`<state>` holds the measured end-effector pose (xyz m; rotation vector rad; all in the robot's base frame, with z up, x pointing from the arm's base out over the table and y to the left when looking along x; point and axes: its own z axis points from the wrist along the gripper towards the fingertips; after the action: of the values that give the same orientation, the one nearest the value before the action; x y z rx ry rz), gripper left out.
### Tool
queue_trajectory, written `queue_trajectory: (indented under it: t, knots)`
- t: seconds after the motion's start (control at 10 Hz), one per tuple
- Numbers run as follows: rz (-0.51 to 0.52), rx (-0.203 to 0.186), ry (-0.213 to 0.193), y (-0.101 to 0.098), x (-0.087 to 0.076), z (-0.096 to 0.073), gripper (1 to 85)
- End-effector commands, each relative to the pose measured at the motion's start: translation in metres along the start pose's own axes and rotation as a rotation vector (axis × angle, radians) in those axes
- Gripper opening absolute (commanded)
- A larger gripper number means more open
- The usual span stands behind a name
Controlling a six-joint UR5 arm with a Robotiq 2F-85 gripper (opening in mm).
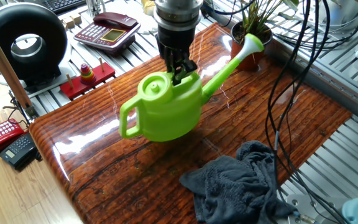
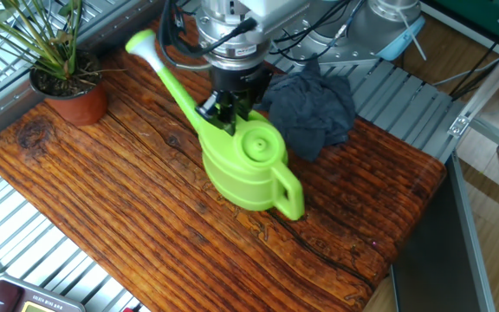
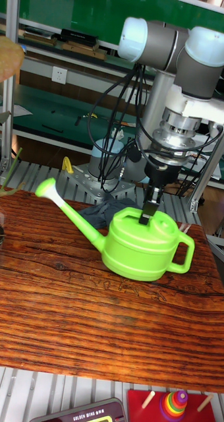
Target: Water the plant
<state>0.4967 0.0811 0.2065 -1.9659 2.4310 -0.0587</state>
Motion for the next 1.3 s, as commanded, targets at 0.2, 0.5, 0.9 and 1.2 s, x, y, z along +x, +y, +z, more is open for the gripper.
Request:
queue_trajectory:
  t: [0.2, 0.5, 0.9, 1.2]
  knots:
    - [-0.017, -0.026, -0.002, -0.002, 0.025, -0.015, 1.0]
    - [-0.037, -0.030, -0.016, 0.000, 0.023, -0.017, 1.0]
    - [-0.199, -0.034, 0.046, 0.000, 0.036, -0.015, 1.0]
    - [-0.277, -0.031, 0.025, -0.002, 0.033, -0.014, 1.0]
